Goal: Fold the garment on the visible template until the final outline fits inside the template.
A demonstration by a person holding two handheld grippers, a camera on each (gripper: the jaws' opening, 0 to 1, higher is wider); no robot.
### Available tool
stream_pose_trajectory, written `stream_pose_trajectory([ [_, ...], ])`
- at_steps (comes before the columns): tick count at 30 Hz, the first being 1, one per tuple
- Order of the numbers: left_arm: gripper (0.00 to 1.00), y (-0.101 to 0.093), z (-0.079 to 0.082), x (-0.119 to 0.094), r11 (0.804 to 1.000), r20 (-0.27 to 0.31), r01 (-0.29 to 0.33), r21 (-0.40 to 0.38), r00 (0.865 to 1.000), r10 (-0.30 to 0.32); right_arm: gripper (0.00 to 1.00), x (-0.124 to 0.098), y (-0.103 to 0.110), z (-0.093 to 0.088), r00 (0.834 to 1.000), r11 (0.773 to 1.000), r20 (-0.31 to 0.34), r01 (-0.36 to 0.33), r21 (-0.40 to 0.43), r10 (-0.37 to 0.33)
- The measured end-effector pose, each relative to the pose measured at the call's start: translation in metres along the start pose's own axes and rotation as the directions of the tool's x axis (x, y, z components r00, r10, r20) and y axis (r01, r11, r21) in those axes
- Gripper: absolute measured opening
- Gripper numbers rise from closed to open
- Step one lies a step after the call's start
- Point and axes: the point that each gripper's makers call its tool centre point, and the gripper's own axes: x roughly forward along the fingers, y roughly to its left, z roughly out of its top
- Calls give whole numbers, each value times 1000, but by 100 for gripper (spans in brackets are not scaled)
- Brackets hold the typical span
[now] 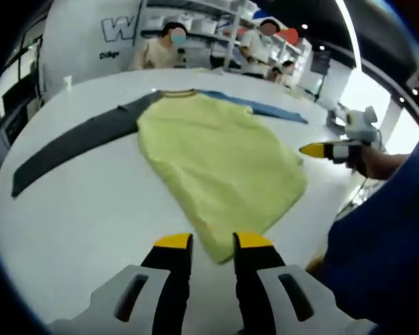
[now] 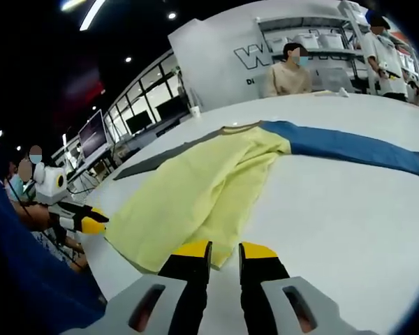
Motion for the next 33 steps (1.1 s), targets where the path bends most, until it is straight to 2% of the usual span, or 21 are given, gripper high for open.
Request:
stream_pose_trajectory([
  [2, 20, -15, -5, -6, 1000, 4, 9, 4, 1000, -9, 13, 1, 1, -1, 1000, 1000, 2, -10, -1, 10],
  [5, 20, -24, -8, -9, 1000, 2, 15, 10, 1000, -15, 13, 2, 5, -2, 1000, 1000, 0, -28, -3, 28],
  [7, 20, -41, -12, -13, 999, 3, 37, 20, 999, -37, 13, 3, 7, -4, 999, 999, -4, -45, -6, 45],
  [9, 19, -48, -13, -14, 999, 6, 49, 22, 999, -49, 13, 3, 8, -4, 999, 999, -7, -51, -7, 51],
  [13, 19, -84, -17, -20, 995, 18, 94, 26, 995, -94, 14, 5, 11, -7, 997, 997, -14, -77, -18, 77],
  [16, 18, -115, -16, -24, 989, 42, 144, 27, 989, -145, 14, 6, 15, -8, 995, 995, -16, -97, -23, 96],
  [17, 17, -138, -19, -27, 984, 36, 167, 55, 985, -169, 13, 8, 18, -9, 994, 993, -20, -112, -32, 111],
  [19, 16, -156, -20, -30, 980, 38, 188, 67, 981, -190, 13, 8, 22, -9, 992, 992, -19, -124, -33, 124],
  [21, 15, -186, -16, -36, 973, 55, 222, 64, 973, -225, 11, 10, 26, -11, 989, 989, -19, -144, -37, 144],
  [23, 13, -192, -15, -38, 970, 66, 235, 65, 969, -239, 9, 12, 28, -13, 988, 987, -22, -153, -46, 152],
  [27, 10, -229, -13, -49, 958, 96, 280, 56, 954, -285, 6, 18, 40, -20, 980, 979, -35, -196, -49, 195],
  [28, 9, -238, -14, -53, 959, 98, 279, 48, 954, -283, 6, 19, 42, -21, 979, 978, -36, -203, -53, 201],
  [31, 6, -244, -16, -56, 958, 109, 285, 30, 952, -287, 6, 23, 44, -23, 976, 975, -40, -218, -53, 216],
  [33, 5, -264, -19, -62, 949, 117, 316, 3, 942, -314, 5, 26, 48, -23, 973, 972, -35, -230, -49, 228],
])
